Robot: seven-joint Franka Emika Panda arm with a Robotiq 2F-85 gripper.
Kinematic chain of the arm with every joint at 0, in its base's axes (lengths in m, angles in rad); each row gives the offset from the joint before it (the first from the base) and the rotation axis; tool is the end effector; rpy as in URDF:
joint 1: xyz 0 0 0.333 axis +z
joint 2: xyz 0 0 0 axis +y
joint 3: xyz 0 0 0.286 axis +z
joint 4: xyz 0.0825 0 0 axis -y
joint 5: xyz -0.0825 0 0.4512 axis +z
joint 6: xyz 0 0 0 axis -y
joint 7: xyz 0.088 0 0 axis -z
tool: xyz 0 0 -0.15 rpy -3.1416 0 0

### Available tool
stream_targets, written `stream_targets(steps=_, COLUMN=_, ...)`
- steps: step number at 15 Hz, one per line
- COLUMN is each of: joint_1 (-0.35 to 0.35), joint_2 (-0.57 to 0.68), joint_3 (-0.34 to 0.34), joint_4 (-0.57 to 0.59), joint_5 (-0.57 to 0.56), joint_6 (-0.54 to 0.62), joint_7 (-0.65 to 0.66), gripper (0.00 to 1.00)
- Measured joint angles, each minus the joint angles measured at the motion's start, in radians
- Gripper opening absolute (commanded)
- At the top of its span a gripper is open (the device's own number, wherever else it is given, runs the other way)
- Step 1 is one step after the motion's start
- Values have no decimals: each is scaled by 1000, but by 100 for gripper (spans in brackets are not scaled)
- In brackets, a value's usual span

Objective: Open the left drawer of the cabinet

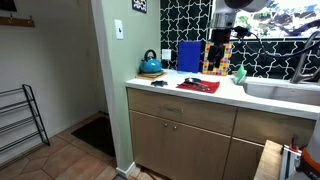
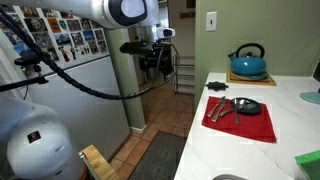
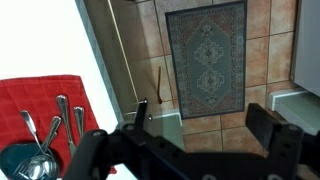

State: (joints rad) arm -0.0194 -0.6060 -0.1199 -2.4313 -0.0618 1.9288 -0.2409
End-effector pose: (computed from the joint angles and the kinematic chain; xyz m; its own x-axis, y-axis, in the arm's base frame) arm 0.4609 -0.0688 0.4391 0.9854 0.1378 0.0997 0.1369 -0.9905 0.0158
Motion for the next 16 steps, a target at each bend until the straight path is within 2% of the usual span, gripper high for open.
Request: stream_targets(steps=16, joint_1=-1, joint_2=7, joint_3=7, joint_4=4, joint_5=-3, joint_6=-5, joint_7=12, gripper=100)
